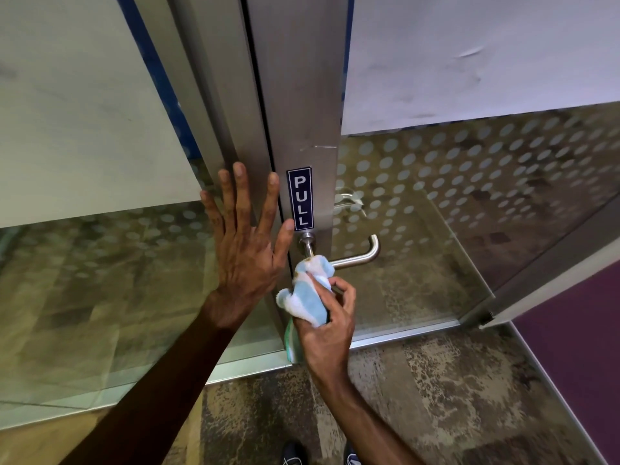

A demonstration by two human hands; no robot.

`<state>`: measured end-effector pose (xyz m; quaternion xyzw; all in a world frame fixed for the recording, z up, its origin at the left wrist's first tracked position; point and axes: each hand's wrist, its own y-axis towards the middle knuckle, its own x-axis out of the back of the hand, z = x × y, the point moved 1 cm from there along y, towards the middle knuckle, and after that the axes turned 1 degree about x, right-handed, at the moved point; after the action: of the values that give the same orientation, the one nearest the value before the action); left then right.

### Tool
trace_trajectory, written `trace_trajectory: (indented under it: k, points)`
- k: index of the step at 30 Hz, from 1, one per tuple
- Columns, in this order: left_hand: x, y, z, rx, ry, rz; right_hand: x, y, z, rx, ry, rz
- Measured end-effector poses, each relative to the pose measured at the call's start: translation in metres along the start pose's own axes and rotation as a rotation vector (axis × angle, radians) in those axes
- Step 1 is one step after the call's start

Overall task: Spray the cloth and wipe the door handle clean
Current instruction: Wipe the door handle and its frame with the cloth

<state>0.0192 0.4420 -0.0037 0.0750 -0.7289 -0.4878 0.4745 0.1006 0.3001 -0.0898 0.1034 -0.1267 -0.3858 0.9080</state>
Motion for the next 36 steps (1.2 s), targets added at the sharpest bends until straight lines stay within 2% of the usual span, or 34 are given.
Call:
trace_trajectory:
  k: [6,13,16,23,27,31,36]
  points:
    - [0.005,0.004,-0.003,0.023,0.021,-0.006,-0.001,0.0,0.012,0.065,0.119,0.176]
    - [0.013,0.009,0.0,0.015,-0.008,-0.049,0.021,0.007,0.026,-0.099,0.302,0.264]
    - [0.017,0.009,0.004,0.018,0.001,-0.052,0.033,0.013,0.033,-0.111,0.377,0.313]
    - [0.034,0.003,0.013,0.022,-0.038,-0.048,0.054,0.019,0.035,-0.378,0.672,0.288]
    - [0.049,-0.005,0.014,0.015,-0.08,-0.044,0.062,0.021,0.051,-0.445,0.804,0.324]
    - [0.067,-0.016,0.014,-0.003,-0.12,0.009,0.065,0.02,0.07,-0.516,0.933,0.374]
    - [0.1,-0.036,0.005,0.04,-0.219,0.161,0.066,0.014,0.088,-0.634,1.142,0.506]
